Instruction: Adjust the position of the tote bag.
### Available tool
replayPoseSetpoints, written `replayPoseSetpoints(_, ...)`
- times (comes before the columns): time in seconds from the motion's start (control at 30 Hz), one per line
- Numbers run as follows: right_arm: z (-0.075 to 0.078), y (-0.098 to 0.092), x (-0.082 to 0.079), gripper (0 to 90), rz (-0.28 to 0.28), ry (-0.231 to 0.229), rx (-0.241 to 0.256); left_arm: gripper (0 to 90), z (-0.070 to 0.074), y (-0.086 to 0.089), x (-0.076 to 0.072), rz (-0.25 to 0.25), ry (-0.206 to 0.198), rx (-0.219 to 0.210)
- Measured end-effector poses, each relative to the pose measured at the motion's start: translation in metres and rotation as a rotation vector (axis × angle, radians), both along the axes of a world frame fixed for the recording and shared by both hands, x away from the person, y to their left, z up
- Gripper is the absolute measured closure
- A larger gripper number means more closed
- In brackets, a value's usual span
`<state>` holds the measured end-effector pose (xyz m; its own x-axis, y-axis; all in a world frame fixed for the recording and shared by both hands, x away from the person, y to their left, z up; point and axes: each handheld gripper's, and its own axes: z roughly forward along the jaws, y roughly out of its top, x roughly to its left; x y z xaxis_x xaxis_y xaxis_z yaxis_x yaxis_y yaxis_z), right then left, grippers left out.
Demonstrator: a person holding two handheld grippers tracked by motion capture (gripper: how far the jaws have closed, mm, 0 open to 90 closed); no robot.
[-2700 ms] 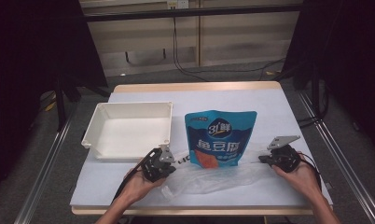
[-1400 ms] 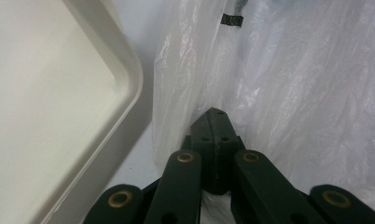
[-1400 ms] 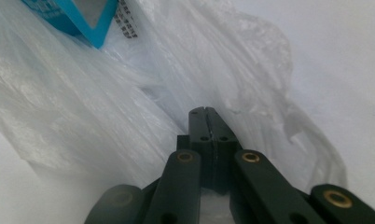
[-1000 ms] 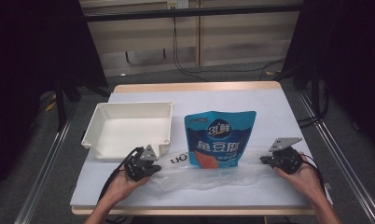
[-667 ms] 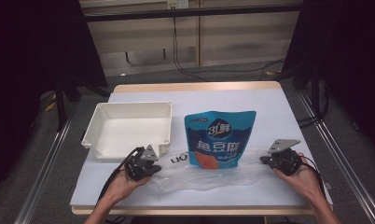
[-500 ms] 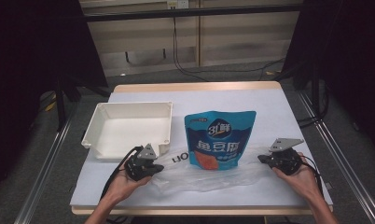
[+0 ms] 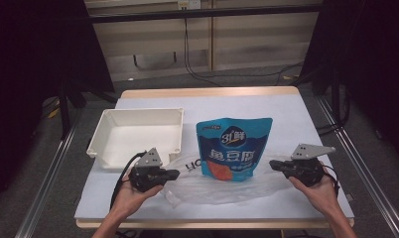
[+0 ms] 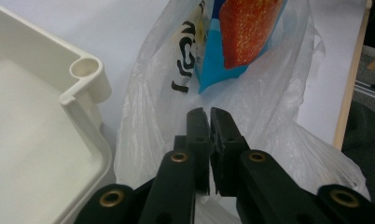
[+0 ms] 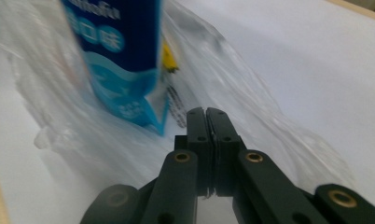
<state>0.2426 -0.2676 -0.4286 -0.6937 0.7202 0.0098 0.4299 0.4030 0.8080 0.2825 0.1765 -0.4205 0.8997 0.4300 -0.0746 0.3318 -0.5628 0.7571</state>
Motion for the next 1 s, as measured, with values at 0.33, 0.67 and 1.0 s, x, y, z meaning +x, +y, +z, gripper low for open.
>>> replayPoseSetpoints(0.33, -0.004, 0.034, -0.007, 88.0, 0.088, 0.04, -0.003, 74.2, 0.02, -0.027, -0.005, -0.044, -0.023, -0.085)
replayPoseSetpoints(0.67, -0.023, 0.062, -0.005, 89.2, 0.113, 0.074, -0.061, 83.3, -0.006, -0.079, 0.006, -0.082, 0.029, 0.002)
replayPoseSetpoints(1.0, -0.045, 0.074, -0.007, 89.3, 0.145, 0.127, -0.107, 82.6, -0.037, -0.1, -0.004, -0.148, 0.034, 0.092)
